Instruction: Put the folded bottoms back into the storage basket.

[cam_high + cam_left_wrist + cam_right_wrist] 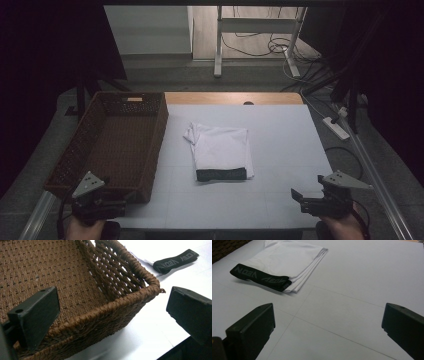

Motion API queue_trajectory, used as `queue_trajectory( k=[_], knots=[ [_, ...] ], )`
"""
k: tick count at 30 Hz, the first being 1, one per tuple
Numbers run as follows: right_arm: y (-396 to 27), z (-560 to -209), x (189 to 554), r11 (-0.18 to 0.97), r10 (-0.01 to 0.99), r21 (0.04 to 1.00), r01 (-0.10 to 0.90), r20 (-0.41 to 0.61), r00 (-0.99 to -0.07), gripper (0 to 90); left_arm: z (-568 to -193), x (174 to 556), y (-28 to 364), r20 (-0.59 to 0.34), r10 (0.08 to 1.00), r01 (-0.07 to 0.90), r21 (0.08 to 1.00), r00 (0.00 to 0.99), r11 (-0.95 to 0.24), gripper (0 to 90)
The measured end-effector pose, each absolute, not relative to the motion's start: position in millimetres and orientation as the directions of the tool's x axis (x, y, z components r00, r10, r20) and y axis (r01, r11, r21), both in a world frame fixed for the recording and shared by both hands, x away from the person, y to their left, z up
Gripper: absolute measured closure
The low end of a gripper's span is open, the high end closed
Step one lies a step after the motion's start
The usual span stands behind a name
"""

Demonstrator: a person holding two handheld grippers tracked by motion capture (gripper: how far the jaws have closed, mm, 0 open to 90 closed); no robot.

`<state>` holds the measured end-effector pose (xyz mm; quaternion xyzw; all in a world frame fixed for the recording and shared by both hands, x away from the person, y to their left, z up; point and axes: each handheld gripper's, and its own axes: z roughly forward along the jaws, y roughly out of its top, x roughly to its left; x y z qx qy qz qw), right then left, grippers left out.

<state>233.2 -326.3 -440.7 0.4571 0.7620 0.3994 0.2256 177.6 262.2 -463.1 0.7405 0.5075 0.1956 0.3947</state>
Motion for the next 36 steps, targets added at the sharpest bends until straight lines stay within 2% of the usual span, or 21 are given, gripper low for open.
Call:
queue_trajectory(
  k=[20, 29, 36],
  knots=[
    [-324.9, -441.3, 234.6, 0.278, 0.867, 0.804, 0.527, 0.027, -0.498, 0.0, -463.1, 178.1, 264.3, -0.135, 0.903, 0.602, 0.783, 0.408, -0.155, 0.0],
    [-324.4, -441.5, 235.1, 0.283, 0.864, 0.8, 0.529, 0.026, -0.503, 0.0, -461.9, 178.0, 266.7, -0.178, 0.892, 0.605, 0.786, 0.415, -0.124, 0.0],
    [-324.6, -441.6, 235.3, 0.278, 0.864, 0.801, 0.531, 0.032, -0.502, 0.0, -458.5, 178.4, 262.8, -0.159, 0.886, 0.594, 0.79, 0.435, -0.15, 0.0]
  ],
)
